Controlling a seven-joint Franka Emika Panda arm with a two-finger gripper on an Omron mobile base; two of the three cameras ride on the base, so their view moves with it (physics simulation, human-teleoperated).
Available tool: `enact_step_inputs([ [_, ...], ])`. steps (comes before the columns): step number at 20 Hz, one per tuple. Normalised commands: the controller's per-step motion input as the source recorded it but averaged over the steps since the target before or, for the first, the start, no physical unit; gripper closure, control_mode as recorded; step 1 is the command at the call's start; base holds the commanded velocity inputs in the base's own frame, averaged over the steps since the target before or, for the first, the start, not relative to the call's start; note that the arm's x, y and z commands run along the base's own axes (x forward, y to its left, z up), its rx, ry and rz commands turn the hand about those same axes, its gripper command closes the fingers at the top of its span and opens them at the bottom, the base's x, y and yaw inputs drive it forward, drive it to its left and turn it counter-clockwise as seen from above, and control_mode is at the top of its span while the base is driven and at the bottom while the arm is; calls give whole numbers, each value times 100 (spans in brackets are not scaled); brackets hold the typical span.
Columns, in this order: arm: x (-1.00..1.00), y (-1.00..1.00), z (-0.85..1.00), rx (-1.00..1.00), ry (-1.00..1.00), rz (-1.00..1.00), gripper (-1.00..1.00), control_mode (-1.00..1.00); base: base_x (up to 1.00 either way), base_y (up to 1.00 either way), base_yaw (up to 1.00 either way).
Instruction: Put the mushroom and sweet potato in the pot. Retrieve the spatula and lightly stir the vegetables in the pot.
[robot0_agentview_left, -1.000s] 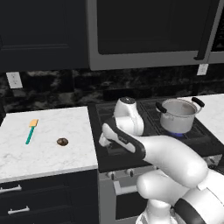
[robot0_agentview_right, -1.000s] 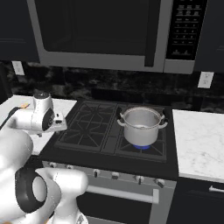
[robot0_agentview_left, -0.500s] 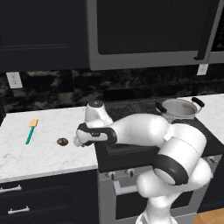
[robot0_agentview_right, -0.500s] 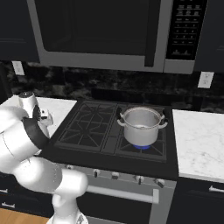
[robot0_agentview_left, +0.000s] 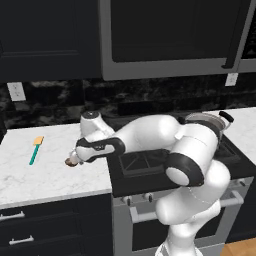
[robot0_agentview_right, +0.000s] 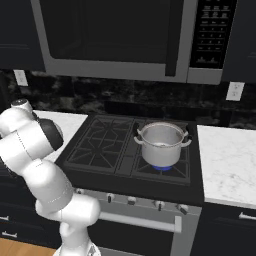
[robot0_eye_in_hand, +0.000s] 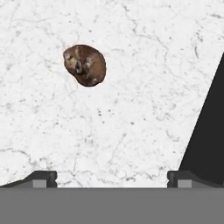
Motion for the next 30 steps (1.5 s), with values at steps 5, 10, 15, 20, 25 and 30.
enact_step_inputs([
  [5,22,32,-17,0,0,0,-100,-100,0,0,0],
  [10,26,39,-16,0,0,0,-100,-100,0,0,0],
  [15,26,27,-14,0,1,0,-100,-100,0,0,0],
  [20,21,22,-22,0,0,0,-100,-100,0,0,0],
  [25,10,11,-20,0,0,0,-100,-100,0,0,0],
  [30,20,2,-18,0,0,0,-100,-100,0,0,0],
])
